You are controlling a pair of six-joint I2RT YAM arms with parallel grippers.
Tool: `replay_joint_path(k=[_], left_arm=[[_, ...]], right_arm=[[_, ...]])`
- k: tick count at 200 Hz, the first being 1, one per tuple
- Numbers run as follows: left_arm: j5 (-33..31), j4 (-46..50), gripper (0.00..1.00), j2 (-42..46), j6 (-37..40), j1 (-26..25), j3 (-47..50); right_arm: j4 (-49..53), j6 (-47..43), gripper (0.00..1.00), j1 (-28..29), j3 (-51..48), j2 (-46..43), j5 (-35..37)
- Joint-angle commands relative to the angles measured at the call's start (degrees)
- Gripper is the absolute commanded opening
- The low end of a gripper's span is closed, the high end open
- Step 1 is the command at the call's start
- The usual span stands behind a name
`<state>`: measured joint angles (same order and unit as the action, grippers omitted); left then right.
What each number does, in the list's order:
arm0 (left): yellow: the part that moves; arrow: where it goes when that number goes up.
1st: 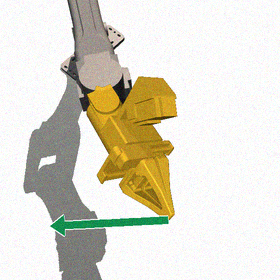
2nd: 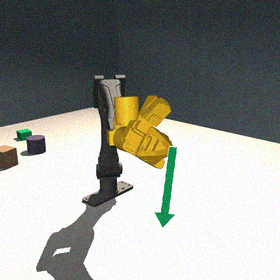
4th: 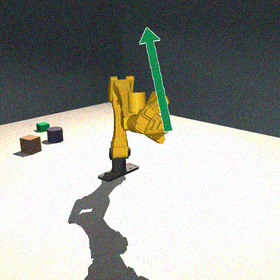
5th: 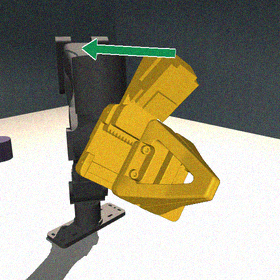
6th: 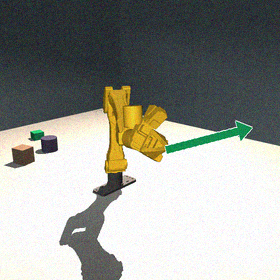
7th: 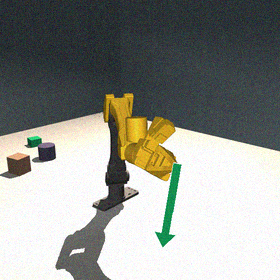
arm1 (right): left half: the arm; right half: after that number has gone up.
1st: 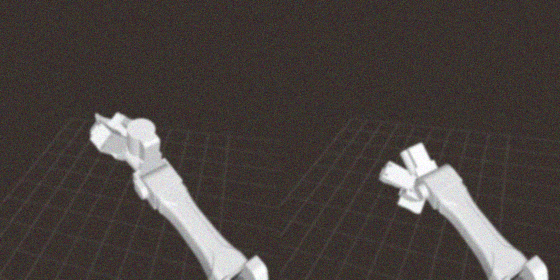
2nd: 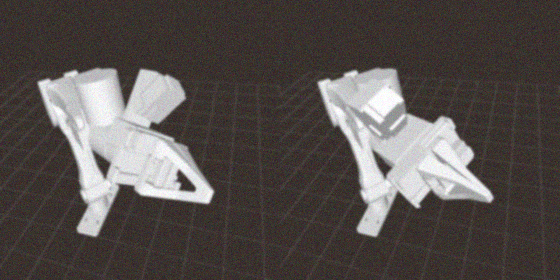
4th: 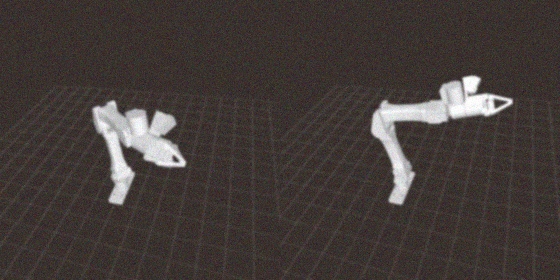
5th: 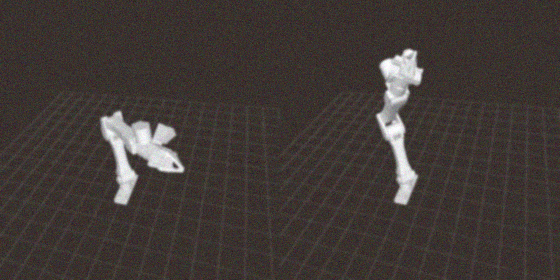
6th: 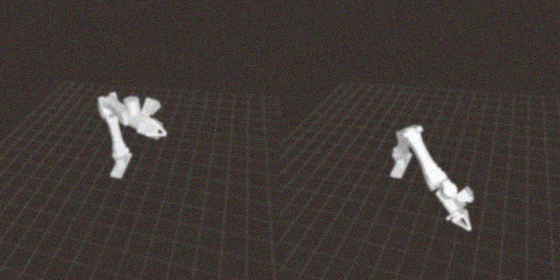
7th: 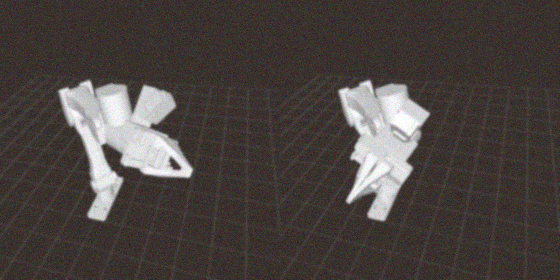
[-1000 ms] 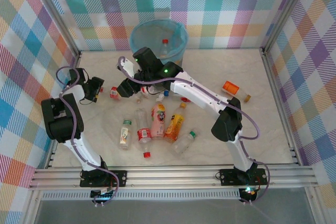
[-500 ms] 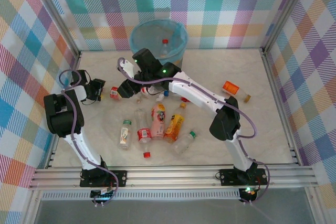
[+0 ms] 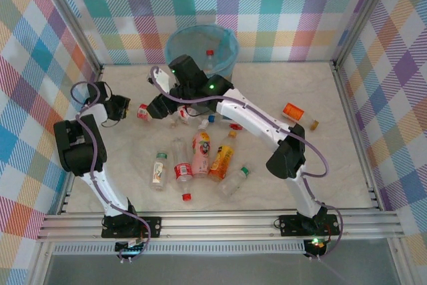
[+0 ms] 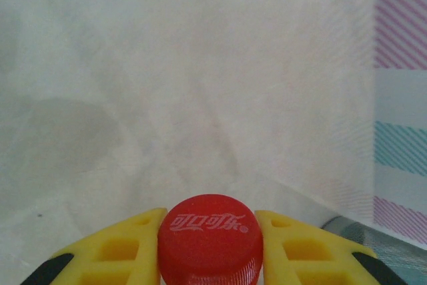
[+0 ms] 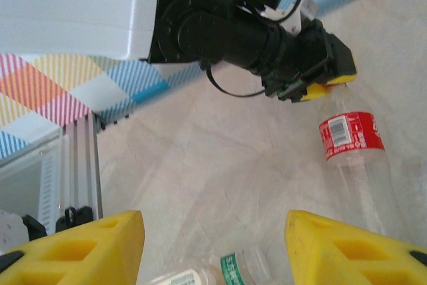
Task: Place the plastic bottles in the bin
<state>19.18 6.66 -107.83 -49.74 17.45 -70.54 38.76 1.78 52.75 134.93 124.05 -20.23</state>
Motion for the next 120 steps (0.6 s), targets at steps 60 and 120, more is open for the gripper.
replay_joint_path(k=[60,120], left_arm=[[-11.6,14.8,0.00,17.7,11.5,-3.5,-25.4],[-22.7,16.0,0.00,17.9,24.4,-14.7,-46.9]], right_arm=[[0.4,5.8,0.58,-6.1,12.9,-5.2,7.3],[0.0,10.1,0.57,-13.1,10.8,-10.1,8.6]])
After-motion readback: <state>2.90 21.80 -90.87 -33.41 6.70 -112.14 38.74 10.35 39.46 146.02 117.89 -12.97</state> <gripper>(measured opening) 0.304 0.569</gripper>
